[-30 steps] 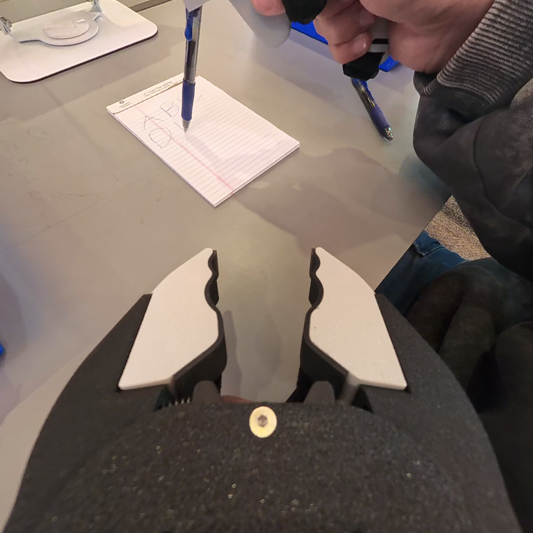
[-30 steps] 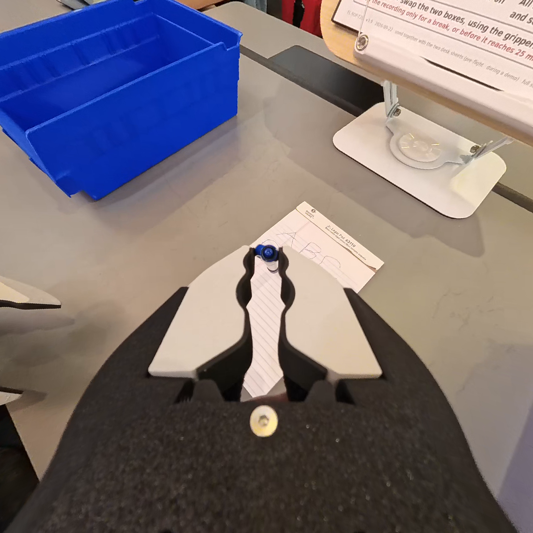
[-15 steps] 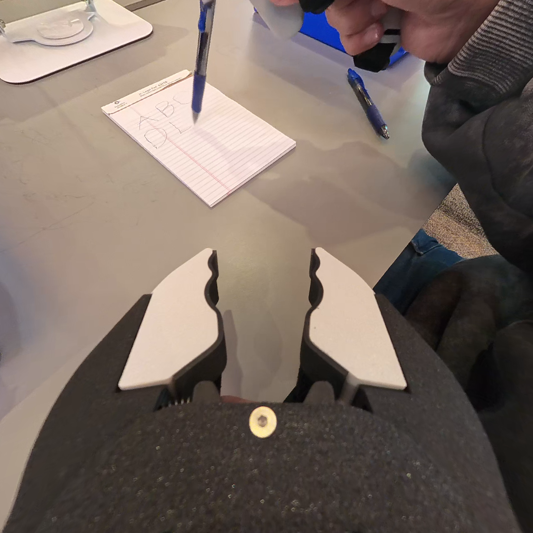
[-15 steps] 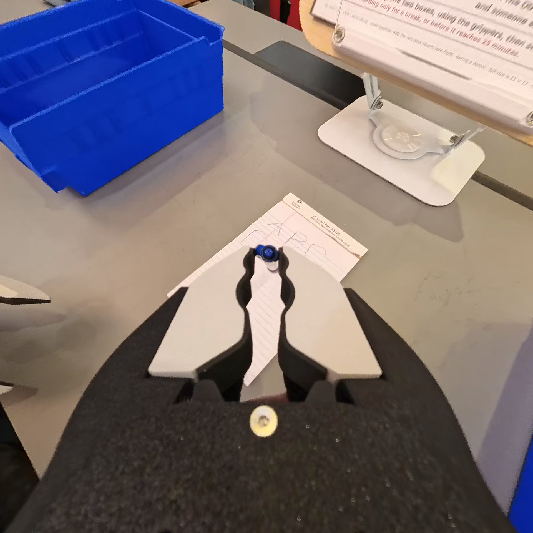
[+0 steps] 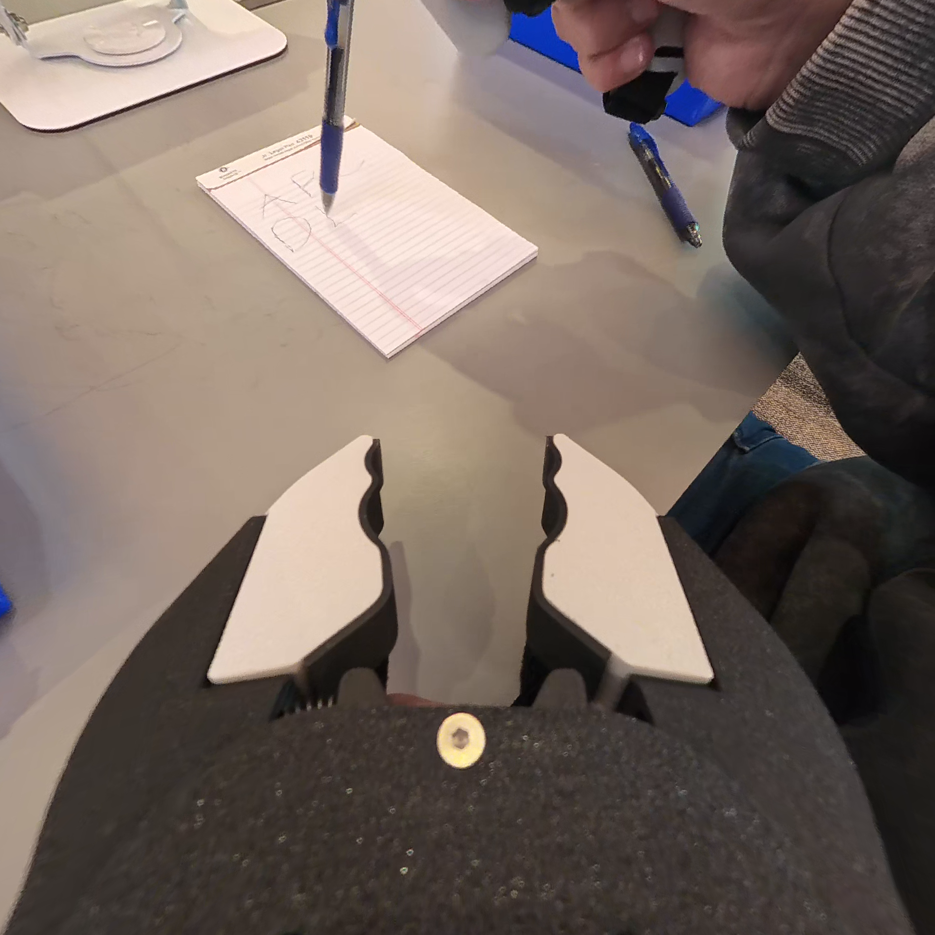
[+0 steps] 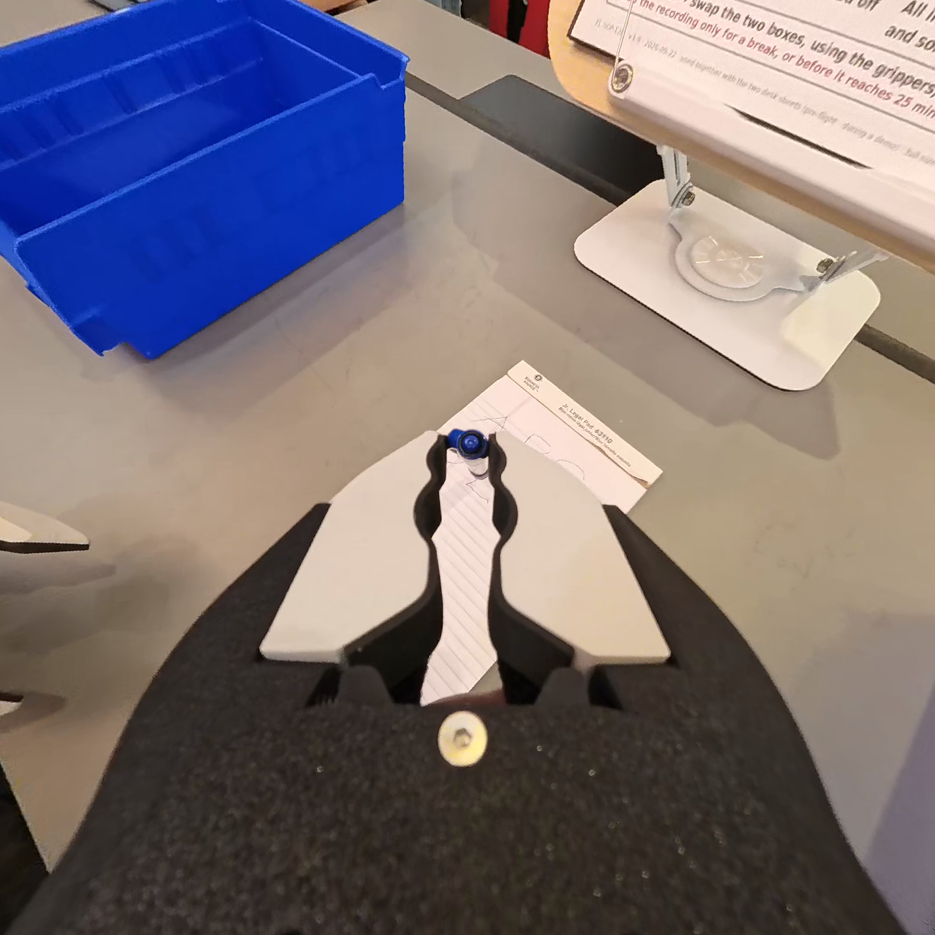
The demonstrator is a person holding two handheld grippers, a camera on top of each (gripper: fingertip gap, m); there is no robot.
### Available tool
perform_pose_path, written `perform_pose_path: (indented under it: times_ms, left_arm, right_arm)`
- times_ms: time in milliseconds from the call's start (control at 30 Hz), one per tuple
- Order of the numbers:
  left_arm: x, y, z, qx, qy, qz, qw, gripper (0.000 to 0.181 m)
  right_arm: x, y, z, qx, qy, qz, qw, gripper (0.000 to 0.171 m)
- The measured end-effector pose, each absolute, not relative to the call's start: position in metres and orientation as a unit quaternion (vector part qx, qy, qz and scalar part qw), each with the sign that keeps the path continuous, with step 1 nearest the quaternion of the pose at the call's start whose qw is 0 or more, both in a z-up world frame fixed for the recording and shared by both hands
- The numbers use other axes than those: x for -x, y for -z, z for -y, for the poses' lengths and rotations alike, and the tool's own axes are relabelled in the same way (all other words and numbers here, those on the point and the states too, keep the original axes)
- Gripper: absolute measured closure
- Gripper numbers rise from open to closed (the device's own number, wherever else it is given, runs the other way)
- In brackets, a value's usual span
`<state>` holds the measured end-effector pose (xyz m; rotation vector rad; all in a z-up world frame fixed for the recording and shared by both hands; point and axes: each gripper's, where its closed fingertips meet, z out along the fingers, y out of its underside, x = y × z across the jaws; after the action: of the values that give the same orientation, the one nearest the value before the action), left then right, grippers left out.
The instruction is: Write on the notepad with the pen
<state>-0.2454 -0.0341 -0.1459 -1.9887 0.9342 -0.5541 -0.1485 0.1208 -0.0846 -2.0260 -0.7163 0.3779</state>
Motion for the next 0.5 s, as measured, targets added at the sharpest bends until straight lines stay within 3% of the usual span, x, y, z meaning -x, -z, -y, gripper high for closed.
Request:
perform_pose_path:
  times_ms: [500]
  left_arm:
    - [0.243,0.146,0.036,0.794,0.222,-0.377,0.423,0.120]
  right_arm:
    - [0.136,0.086,-0.118,0.833,-0.138,0.293,0.449,0.156]
